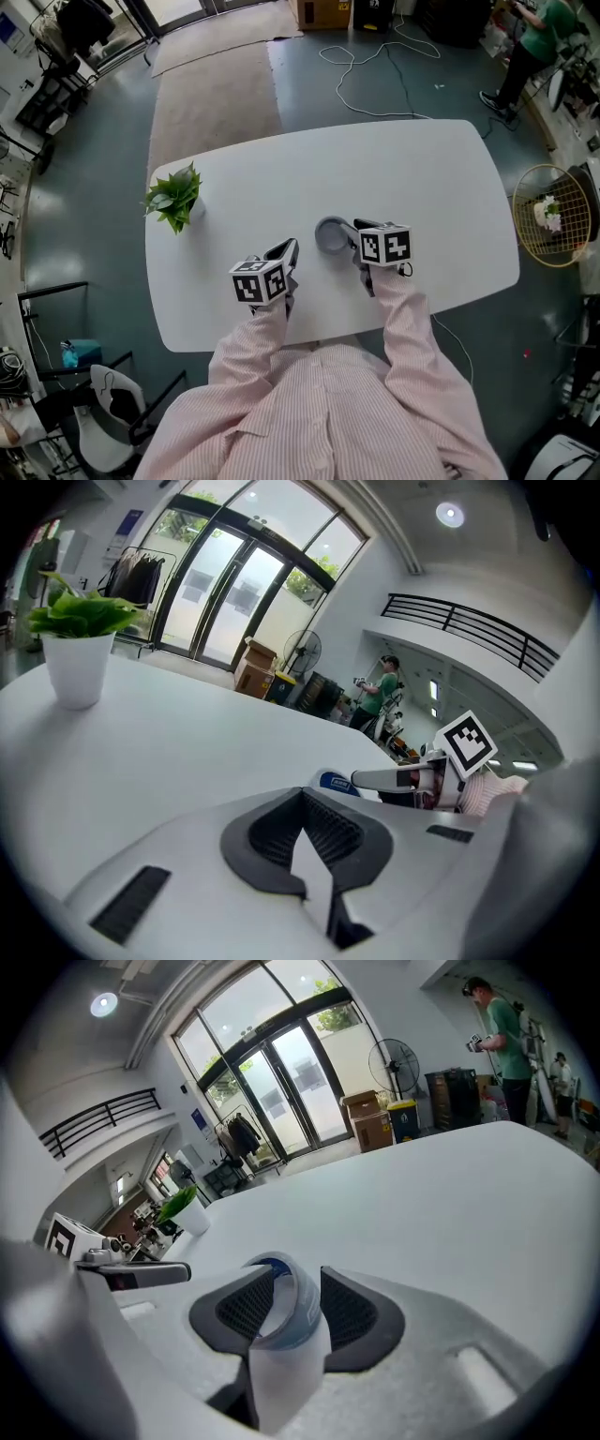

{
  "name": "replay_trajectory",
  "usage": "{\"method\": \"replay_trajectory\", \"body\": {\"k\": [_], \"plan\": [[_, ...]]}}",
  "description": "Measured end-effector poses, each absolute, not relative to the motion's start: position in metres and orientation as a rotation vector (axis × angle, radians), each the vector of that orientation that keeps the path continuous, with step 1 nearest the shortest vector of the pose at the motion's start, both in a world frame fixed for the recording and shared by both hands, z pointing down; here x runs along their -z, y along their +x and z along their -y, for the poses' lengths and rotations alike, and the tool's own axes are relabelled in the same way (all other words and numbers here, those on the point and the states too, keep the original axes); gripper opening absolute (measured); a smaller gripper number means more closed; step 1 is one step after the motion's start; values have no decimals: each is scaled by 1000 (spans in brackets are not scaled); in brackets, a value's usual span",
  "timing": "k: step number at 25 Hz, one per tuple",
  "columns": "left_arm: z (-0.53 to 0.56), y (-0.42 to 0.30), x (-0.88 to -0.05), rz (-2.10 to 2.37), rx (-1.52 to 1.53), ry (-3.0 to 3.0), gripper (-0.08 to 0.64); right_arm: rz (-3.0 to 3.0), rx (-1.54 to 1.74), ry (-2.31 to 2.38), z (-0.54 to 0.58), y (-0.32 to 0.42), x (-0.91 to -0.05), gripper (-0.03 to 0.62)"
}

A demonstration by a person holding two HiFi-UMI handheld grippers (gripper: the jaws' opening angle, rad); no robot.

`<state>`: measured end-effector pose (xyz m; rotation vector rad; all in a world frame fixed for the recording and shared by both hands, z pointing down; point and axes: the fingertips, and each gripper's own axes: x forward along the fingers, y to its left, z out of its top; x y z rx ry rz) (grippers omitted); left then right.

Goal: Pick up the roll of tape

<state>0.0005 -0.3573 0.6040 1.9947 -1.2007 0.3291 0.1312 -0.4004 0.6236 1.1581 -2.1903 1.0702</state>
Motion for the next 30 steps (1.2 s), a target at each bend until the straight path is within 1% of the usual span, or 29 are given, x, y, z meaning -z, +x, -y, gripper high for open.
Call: {"method": "replay_trajectory", "body": {"k": [8,10,15,16,30], "plan": [[359,1,-633,1135,-385,1928,2,2069,-1070,1106,405,120,-652,150],[359,1,-637,1123,-393,1918,2,2039,-1063,1105,407,119,-655,132],[359,0,-647,1099,-406,1904,2,1985,-1040,1103,411,116,-663,120],[359,-1,-648,1097,-407,1901,2,1976,-1033,1106,411,117,-663,103],[360,-9,-646,1100,-414,1927,2,1975,-979,1136,407,115,-661,83]]}}
